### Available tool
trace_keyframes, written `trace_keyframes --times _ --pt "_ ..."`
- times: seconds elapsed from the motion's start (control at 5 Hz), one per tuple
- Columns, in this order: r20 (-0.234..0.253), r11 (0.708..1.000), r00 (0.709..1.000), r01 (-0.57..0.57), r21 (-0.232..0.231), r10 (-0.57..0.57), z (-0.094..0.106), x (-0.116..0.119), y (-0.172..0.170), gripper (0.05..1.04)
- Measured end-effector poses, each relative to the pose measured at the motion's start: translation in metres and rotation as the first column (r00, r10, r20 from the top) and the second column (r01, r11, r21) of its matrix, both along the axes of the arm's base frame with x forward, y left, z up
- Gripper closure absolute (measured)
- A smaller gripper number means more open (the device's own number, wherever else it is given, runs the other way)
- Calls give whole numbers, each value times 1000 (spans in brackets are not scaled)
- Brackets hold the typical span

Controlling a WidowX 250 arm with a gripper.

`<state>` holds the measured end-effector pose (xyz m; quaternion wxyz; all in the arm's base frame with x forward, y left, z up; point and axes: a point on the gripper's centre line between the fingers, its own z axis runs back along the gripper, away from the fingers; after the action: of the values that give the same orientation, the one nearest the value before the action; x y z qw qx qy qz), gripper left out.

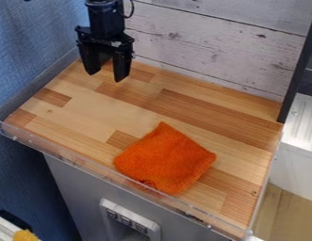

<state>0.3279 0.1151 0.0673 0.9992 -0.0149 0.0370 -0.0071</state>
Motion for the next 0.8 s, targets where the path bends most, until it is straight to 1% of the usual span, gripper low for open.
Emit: trace_keyframes --times 0.2,0.4,0.6,0.8 --pt "-23 997 997 72 -11 -73 -12 -7 -13 85" --pt "9 979 979 204 -8 -204 -3 -17 -37 85" --pt "43 939 938 343 10 -343 2 -31 -53 85" --pt "73 880 877 473 30 -474 7 -48 -72 85"
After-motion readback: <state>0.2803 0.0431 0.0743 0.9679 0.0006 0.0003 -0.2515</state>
